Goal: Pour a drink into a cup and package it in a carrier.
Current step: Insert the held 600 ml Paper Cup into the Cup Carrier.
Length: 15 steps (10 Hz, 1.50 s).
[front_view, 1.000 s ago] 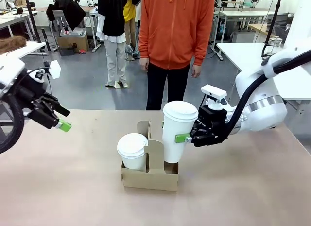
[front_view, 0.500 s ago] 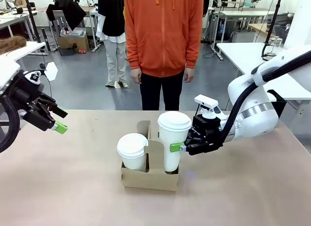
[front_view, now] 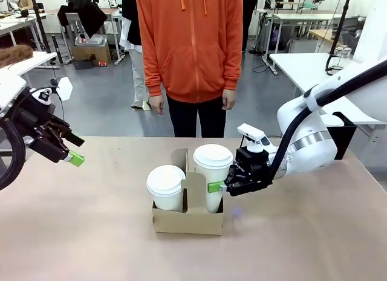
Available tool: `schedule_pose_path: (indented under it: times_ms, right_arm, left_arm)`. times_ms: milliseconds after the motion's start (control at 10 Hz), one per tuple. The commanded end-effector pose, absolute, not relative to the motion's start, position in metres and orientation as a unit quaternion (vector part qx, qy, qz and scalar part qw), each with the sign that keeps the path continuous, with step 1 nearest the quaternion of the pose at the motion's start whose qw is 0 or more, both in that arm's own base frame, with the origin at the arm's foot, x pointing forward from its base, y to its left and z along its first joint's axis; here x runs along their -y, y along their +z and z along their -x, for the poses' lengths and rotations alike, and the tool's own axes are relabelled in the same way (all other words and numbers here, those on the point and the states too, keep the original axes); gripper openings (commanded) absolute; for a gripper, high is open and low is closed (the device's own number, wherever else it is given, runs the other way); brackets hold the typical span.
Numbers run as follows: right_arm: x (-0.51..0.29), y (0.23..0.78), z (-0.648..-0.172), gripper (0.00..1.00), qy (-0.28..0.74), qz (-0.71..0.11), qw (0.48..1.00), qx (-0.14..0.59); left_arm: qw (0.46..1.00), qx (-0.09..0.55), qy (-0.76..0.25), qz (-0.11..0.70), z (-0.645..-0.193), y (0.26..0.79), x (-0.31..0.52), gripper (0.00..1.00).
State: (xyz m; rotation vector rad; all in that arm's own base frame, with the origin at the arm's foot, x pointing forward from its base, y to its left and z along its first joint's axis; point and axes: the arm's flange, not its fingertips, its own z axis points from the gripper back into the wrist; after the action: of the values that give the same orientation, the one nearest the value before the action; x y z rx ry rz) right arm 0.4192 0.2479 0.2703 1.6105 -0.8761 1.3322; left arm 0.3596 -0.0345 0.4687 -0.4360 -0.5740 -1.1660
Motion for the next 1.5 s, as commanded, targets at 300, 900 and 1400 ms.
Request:
schedule_pose_path:
  times_ms: [300, 900, 1400]
  right_arm:
    - [-0.254, 0.248, -0.422, 0.81, 0.583, -0.619, 0.414, 0.325]
    - [-0.248, 0.239, -0.427, 1.0, 0.615, -0.591, 0.395, 0.341]
    - [-0.205, 0.267, -0.427, 1.0, 0.61, -0.565, 0.411, 0.375]
  left_arm:
    - [0.774, 0.272, -0.532, 0.209, -0.362, 0.469, 0.037, 1.0]
    - [0.774, 0.272, -0.532, 0.209, -0.362, 0.469, 0.037, 1.0]
    - [0.774, 0.272, -0.532, 0.209, -0.362, 0.469, 0.037, 1.0]
